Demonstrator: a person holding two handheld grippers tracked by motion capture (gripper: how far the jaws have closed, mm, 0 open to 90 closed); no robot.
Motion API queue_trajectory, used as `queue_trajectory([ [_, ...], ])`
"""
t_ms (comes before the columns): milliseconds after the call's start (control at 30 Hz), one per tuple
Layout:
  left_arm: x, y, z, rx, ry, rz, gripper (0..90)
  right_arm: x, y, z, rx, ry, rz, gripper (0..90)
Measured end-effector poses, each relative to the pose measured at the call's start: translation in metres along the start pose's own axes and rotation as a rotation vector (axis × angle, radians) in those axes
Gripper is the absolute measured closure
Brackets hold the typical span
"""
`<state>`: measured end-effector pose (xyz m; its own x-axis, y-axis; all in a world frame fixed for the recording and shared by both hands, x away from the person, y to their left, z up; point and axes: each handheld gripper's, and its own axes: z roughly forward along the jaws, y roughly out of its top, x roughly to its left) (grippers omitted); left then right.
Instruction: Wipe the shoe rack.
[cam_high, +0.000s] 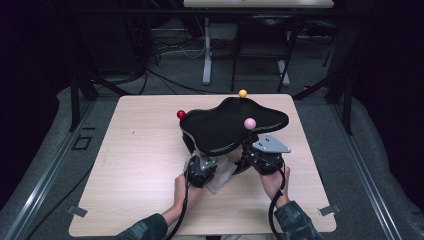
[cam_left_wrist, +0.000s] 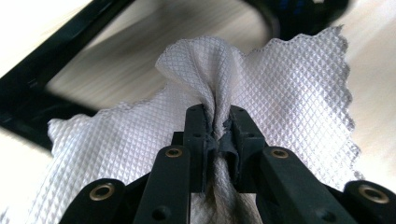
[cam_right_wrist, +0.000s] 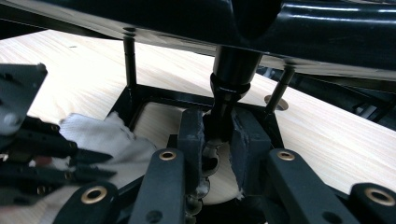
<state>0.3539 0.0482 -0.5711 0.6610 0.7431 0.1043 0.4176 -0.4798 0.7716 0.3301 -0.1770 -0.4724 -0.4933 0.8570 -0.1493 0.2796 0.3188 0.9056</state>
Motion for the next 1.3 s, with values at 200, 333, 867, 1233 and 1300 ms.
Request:
queue_trajectory([
  [200, 0.023, -0.007, 0.000, 0.000, 0.041, -0.059, 79.2, 0.000, 0.000, 0.000, 0.002, -0.007, -0.002, 75.1],
  [333, 0.038, -0.009, 0.000, 0.010, 0.078, -0.074, 79.2, 0.000, 0.000, 0.000, 0.002, -0.008, -0.002, 75.1],
  [867, 0.080, -0.013, 0.007, 0.039, 0.161, -0.158, 79.2, 0.000, 0.000, 0.000, 0.002, -0.007, -0.006, 75.1],
  [1233, 0.106, -0.013, 0.013, 0.066, 0.217, -0.193, 79.3, 0.000, 0.000, 0.000, 0.002, -0.007, -0.007, 75.1],
  [1300, 0.111, -0.012, 0.013, 0.068, 0.227, -0.205, 79.3, 0.000, 0.000, 0.000, 0.002, -0.007, -0.007, 75.1],
])
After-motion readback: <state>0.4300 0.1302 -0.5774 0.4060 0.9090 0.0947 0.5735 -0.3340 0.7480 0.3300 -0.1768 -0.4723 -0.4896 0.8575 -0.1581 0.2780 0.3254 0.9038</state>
